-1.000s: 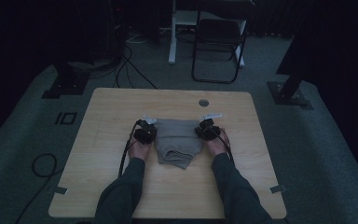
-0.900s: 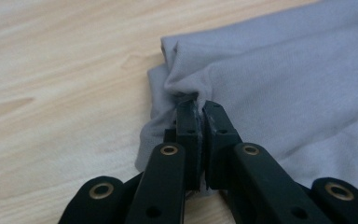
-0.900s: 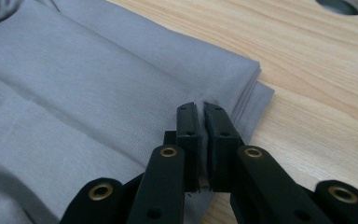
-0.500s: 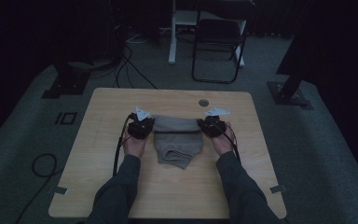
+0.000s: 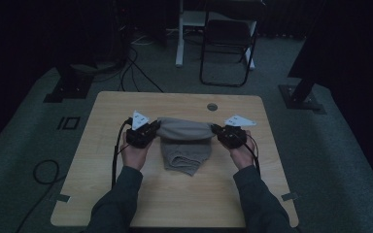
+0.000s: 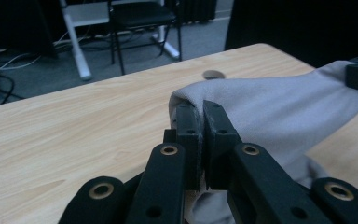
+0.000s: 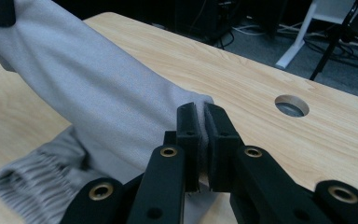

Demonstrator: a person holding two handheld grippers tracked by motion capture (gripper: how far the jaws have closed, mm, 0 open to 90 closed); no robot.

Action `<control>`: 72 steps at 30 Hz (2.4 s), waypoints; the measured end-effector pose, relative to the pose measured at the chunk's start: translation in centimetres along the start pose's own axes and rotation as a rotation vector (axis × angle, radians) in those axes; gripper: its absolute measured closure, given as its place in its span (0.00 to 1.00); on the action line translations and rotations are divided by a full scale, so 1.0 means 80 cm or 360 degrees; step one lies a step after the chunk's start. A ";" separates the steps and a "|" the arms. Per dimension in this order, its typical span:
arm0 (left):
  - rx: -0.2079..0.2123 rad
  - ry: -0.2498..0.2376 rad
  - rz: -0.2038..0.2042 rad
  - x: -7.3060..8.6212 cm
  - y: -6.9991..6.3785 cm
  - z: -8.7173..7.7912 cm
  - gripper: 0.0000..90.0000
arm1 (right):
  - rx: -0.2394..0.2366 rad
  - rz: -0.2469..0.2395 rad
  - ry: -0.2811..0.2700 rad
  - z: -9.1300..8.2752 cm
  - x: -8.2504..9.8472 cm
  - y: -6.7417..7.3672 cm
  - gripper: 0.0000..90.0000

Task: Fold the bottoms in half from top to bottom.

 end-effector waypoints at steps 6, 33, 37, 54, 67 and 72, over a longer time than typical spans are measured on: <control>0.0063 0.0039 0.0025 0.027 -0.008 -0.019 0.96 | -0.0089 -0.0002 0.0018 -0.015 0.030 0.023 0.96; 0.0087 0.0422 0.0209 0.074 -0.031 0.051 0.85 | -0.0139 0.0157 0.0394 0.050 0.086 0.025 0.74; 0.0160 0.0616 0.0312 0.102 -0.042 0.079 0.88 | -0.0123 0.0207 0.0475 0.071 0.100 0.016 0.77; 0.0026 0.0648 0.0229 0.107 -0.035 0.131 0.89 | -0.0004 0.0183 0.0533 0.119 0.089 -0.024 0.78; 0.0067 0.0575 0.0177 0.089 -0.028 0.108 0.85 | -0.0068 0.0231 0.0508 0.109 0.073 -0.015 0.71; 0.0098 0.0501 0.0144 0.089 -0.028 0.083 0.85 | -0.0150 0.0215 0.0519 0.094 0.072 0.000 0.71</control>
Point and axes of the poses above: each handheld gripper's, and its own axes: z roughly forward along the jaws, x roughly out of its underside, y roughly to its left, the point moved 8 cm from there along z, roughly forward along the jaws, and after that the axes turned 15 degrees about -x, right-handed, at the moved point
